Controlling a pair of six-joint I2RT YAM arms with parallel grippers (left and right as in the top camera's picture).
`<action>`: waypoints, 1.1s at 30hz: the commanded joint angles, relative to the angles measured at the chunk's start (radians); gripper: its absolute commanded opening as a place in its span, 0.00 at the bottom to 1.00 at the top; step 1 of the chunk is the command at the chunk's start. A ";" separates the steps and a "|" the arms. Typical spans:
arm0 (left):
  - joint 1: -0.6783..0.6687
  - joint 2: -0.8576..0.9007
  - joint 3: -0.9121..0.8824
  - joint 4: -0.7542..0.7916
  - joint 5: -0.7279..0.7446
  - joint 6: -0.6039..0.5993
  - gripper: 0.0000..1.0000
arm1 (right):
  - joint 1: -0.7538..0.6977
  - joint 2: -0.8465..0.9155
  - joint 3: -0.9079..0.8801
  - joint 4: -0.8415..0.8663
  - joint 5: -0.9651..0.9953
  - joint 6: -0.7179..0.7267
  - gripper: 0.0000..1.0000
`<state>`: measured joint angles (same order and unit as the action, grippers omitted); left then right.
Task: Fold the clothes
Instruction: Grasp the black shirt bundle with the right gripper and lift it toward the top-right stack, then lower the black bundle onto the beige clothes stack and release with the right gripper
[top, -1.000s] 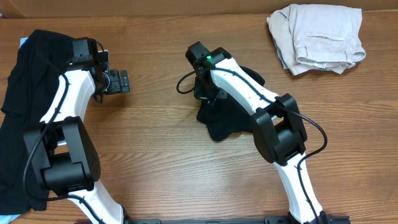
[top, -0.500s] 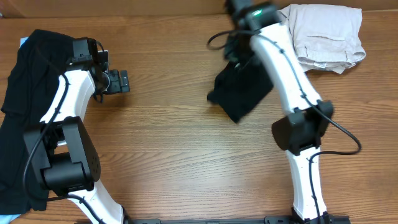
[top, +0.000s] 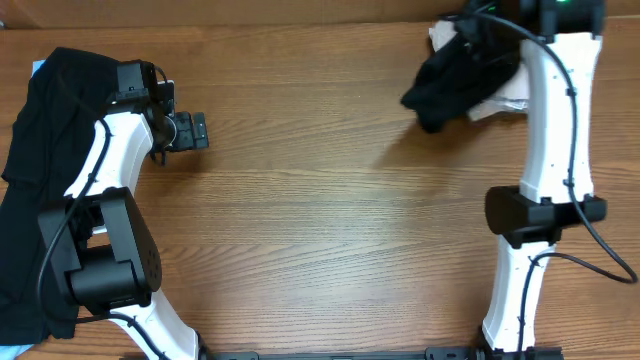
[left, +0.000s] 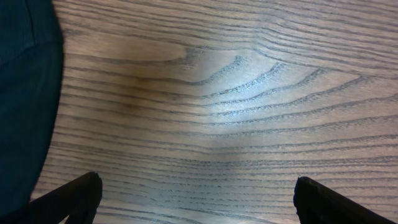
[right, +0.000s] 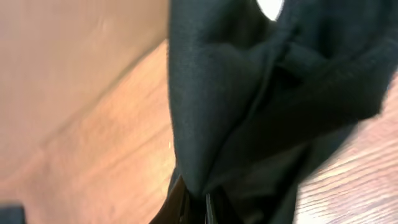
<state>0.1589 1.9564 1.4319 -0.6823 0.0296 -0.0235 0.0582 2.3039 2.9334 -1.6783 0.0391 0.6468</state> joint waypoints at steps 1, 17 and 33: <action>0.000 0.002 -0.005 0.006 -0.003 -0.007 1.00 | -0.059 -0.075 0.043 0.026 0.093 0.164 0.04; 0.000 0.002 -0.005 0.014 -0.003 -0.007 1.00 | -0.226 -0.069 -0.107 0.149 0.162 0.274 0.04; 0.000 0.002 -0.005 0.037 -0.003 -0.007 1.00 | -0.233 -0.069 -0.387 0.467 0.132 0.240 0.04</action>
<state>0.1589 1.9564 1.4319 -0.6540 0.0299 -0.0235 -0.1761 2.2753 2.5874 -1.2648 0.1757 0.9051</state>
